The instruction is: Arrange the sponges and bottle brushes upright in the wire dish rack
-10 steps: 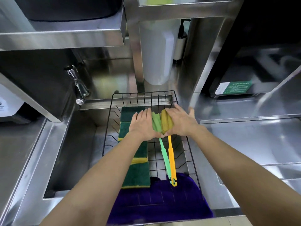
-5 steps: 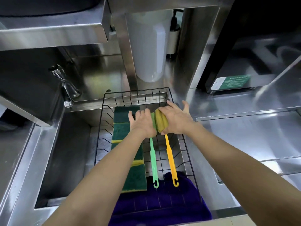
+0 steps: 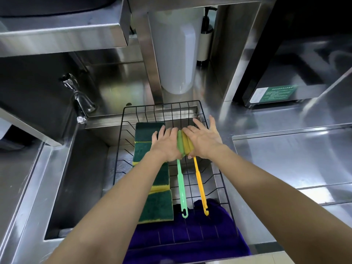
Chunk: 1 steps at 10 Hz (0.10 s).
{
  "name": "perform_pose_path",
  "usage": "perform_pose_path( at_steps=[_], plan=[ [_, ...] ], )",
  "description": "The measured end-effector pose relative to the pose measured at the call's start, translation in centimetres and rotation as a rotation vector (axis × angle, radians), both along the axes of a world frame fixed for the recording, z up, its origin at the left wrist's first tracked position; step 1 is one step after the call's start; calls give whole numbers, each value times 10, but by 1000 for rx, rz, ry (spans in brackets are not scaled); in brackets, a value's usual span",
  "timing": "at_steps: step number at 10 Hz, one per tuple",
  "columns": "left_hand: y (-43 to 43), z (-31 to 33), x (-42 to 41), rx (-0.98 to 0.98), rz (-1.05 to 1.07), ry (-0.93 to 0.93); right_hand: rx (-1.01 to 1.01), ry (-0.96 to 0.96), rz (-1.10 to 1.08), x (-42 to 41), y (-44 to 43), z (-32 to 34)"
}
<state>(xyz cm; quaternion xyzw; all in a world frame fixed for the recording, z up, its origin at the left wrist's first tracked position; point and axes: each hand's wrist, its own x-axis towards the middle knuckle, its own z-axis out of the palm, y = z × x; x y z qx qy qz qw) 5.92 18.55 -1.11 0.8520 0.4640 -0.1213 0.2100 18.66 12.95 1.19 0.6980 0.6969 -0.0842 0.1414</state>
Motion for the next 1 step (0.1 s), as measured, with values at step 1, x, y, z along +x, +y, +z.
perform_pose_path(
  at_steps=[1],
  plan=[
    [-1,8,-11,-20,-22,-18,2,30,-14,2,-3,1]
  ],
)
